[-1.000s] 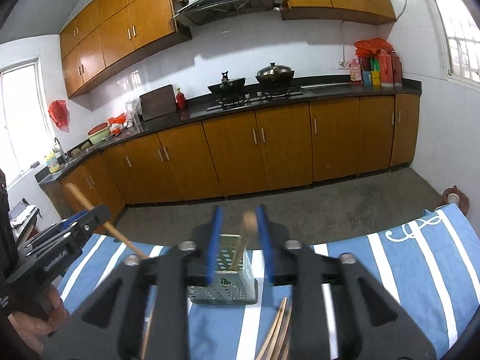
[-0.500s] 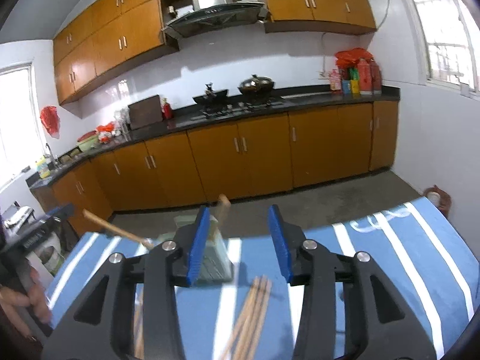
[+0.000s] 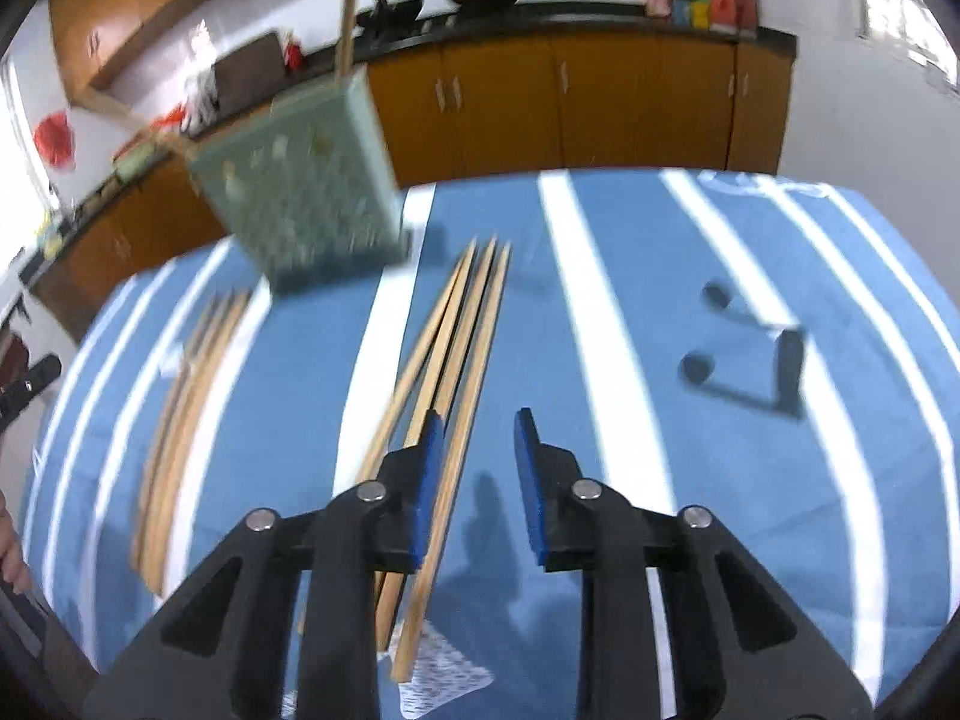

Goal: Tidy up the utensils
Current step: 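Close the left gripper on another chopstick while the right gripper grasps one too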

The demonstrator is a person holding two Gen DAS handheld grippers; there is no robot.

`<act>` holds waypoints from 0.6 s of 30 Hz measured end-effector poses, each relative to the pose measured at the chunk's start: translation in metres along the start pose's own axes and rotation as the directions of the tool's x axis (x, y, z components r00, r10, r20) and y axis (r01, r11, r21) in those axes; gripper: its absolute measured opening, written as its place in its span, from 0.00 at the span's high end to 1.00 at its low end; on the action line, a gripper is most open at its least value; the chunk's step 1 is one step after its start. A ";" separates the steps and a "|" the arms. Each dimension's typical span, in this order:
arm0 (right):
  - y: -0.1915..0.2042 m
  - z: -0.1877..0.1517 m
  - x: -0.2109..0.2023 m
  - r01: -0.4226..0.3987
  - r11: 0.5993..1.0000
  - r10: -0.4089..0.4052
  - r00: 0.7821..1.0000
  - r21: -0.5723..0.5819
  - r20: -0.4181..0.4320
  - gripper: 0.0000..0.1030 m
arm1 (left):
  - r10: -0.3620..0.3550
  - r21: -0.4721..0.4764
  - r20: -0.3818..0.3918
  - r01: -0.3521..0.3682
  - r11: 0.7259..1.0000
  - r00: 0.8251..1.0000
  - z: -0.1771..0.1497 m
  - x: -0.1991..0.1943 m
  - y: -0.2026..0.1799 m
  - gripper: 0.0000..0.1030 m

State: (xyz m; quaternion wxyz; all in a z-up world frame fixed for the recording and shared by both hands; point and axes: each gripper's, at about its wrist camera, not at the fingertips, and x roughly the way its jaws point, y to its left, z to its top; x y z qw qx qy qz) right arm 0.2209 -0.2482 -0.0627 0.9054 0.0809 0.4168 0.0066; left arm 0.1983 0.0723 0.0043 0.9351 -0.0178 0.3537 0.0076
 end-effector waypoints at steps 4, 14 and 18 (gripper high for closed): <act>0.005 -0.009 0.015 -0.001 1.000 0.001 0.999 0.004 -0.044 0.78 | -0.004 -0.004 -0.049 0.004 1.000 0.999 -0.016 0.010 0.000 0.43; 0.011 -0.011 0.022 0.052 0.997 -0.054 0.998 -0.050 -0.038 0.86 | -0.017 0.009 -0.097 0.018 1.000 0.995 -0.031 0.021 -0.009 0.43; 0.007 -0.012 0.022 0.076 0.996 -0.078 0.997 -0.056 -0.028 0.92 | -0.021 0.013 -0.105 0.022 1.000 0.994 -0.035 0.022 -0.013 0.43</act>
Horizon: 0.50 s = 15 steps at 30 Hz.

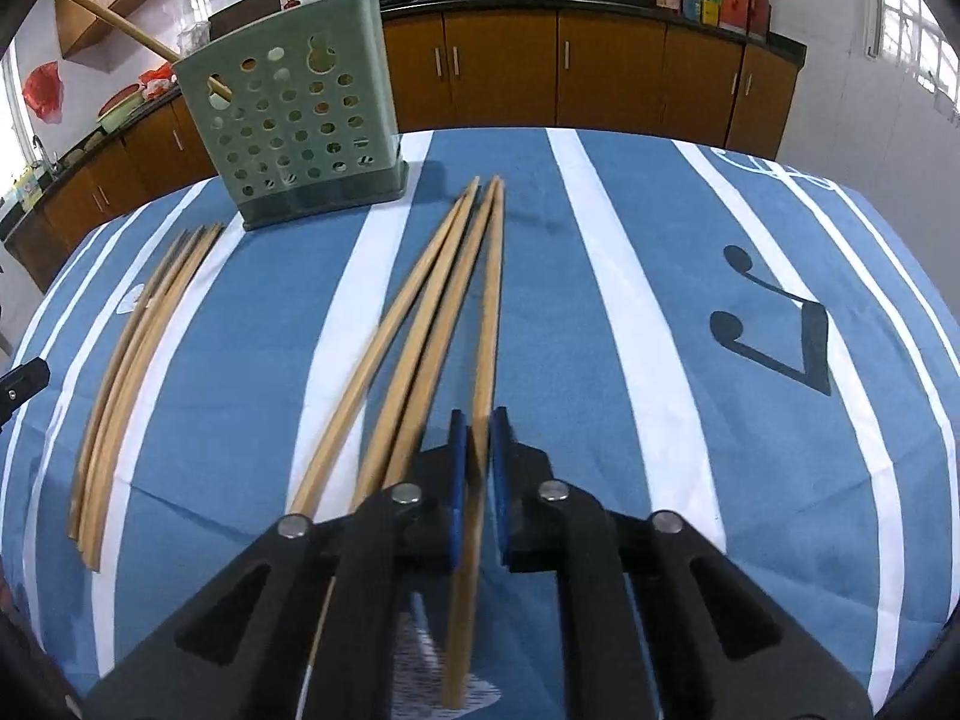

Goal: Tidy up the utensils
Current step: 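Close the left gripper on another chopstick while the right gripper grasps one too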

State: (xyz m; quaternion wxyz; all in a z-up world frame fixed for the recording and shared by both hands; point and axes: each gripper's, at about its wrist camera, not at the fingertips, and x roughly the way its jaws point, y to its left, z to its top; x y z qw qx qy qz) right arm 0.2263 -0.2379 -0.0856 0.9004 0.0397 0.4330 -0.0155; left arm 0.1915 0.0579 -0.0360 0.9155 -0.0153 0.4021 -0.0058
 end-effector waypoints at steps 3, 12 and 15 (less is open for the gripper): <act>-0.005 0.000 0.000 0.016 1.000 -0.016 1.000 0.008 0.007 0.92 | -0.012 -0.002 -0.009 0.012 1.000 1.000 -0.002 0.002 -0.002 0.43; -0.046 0.003 0.001 0.095 0.986 -0.098 0.995 0.137 0.015 0.92 | -0.107 0.008 -0.038 0.107 0.994 0.994 -0.012 0.007 -0.011 0.50; -0.050 0.002 0.000 0.093 0.986 -0.096 0.995 0.139 0.015 0.92 | -0.124 0.023 -0.051 0.126 0.992 0.991 -0.015 0.009 -0.016 0.57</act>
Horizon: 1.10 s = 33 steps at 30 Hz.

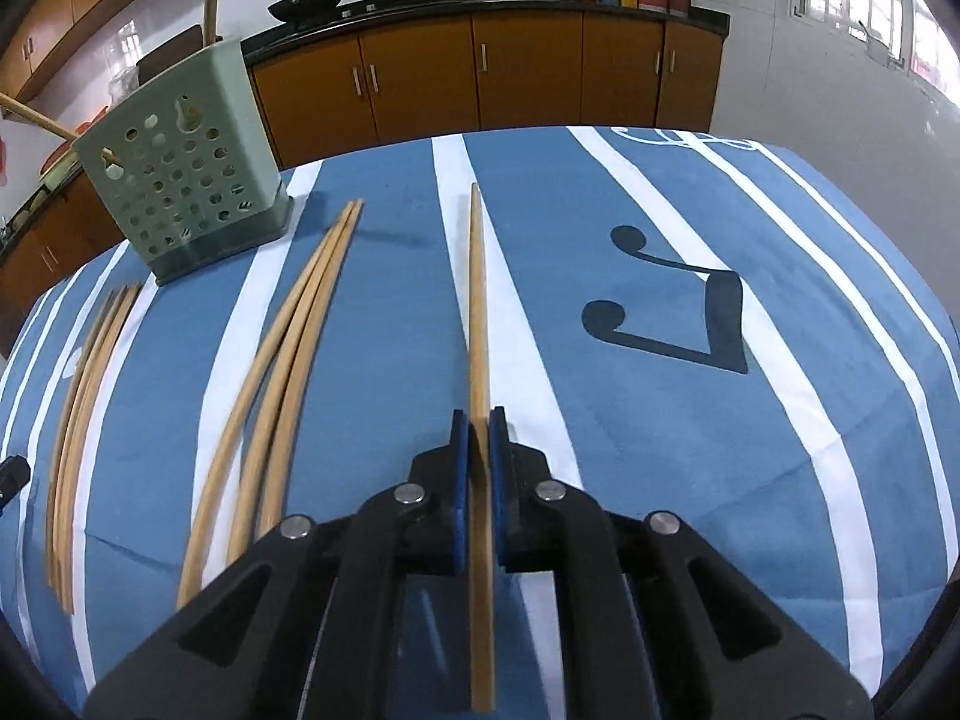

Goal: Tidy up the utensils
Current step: 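Close the left gripper on another chopstick while the right gripper grasps one too, then raise the left gripper's chopstick above the green holder while the right gripper carries its chopstick there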

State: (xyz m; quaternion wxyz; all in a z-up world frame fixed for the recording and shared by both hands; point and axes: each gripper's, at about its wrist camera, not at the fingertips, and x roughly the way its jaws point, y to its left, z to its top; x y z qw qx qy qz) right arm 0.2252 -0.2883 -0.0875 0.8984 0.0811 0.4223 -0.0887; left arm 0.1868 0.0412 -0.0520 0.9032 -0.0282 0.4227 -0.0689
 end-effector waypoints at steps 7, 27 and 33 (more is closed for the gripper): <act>0.001 -0.001 0.000 0.003 1.000 -0.003 1.000 -0.010 0.008 0.92 | 0.009 0.035 -0.043 -0.007 0.999 0.999 -0.007 0.013 -0.009 0.68; 0.008 0.000 0.001 -0.055 0.998 0.055 0.998 -0.043 0.005 0.92 | 0.090 -0.037 -0.021 -0.091 0.995 0.996 0.011 0.029 0.025 0.92; 0.007 0.001 0.002 -0.063 0.997 0.063 0.998 -0.036 0.003 0.91 | 0.102 -0.023 -0.011 -0.102 0.995 0.995 0.011 0.029 0.022 0.92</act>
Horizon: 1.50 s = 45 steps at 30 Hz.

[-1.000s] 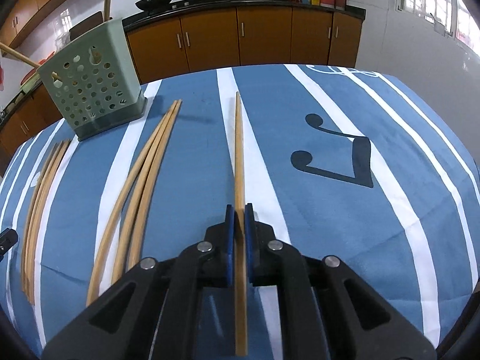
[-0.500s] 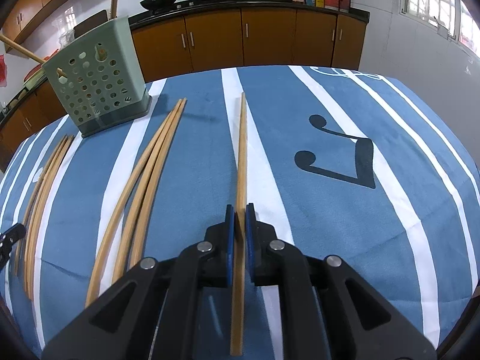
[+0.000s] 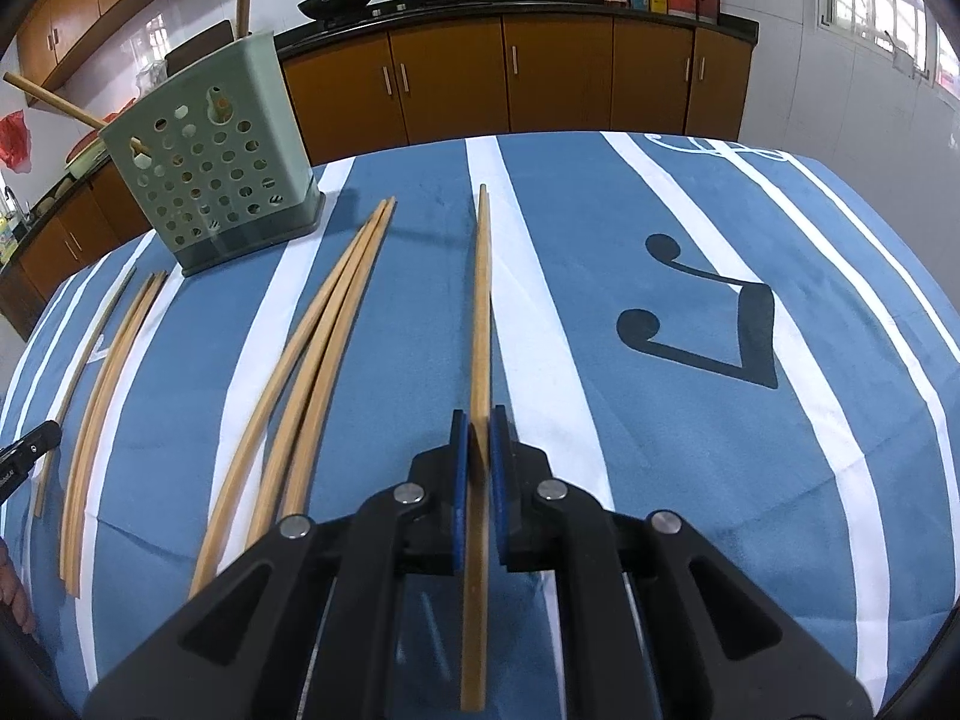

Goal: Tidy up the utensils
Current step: 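Raise the left gripper's chopstick above the green holder while the right gripper carries its chopstick there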

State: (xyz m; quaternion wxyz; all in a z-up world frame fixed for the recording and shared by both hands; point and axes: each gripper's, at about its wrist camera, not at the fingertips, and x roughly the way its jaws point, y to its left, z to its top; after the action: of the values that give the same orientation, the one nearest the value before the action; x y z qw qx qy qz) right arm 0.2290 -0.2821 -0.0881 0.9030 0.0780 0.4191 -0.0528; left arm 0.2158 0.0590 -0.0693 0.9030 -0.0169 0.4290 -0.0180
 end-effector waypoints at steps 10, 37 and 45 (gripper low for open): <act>0.001 0.000 0.000 0.007 1.000 -0.007 1.000 -0.007 -0.001 0.91 | 0.009 0.008 0.000 -0.009 1.000 1.000 -0.001 0.000 -0.001 0.92; -0.013 0.026 -0.083 -0.032 0.999 0.029 0.980 0.014 0.195 0.92 | -0.043 -0.001 0.137 0.044 0.999 0.990 0.018 -0.072 0.018 0.93; -0.012 0.045 -0.113 -0.058 0.998 0.050 0.953 0.016 0.299 0.92 | -0.061 -0.011 0.250 0.066 0.998 0.966 0.040 -0.108 0.016 0.93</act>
State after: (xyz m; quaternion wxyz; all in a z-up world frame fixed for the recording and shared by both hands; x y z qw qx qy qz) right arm 0.1883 -0.2991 0.0262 0.9561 0.0918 0.2748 -0.0444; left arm 0.1790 0.0810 0.0383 0.9485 -0.0414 0.3113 -0.0406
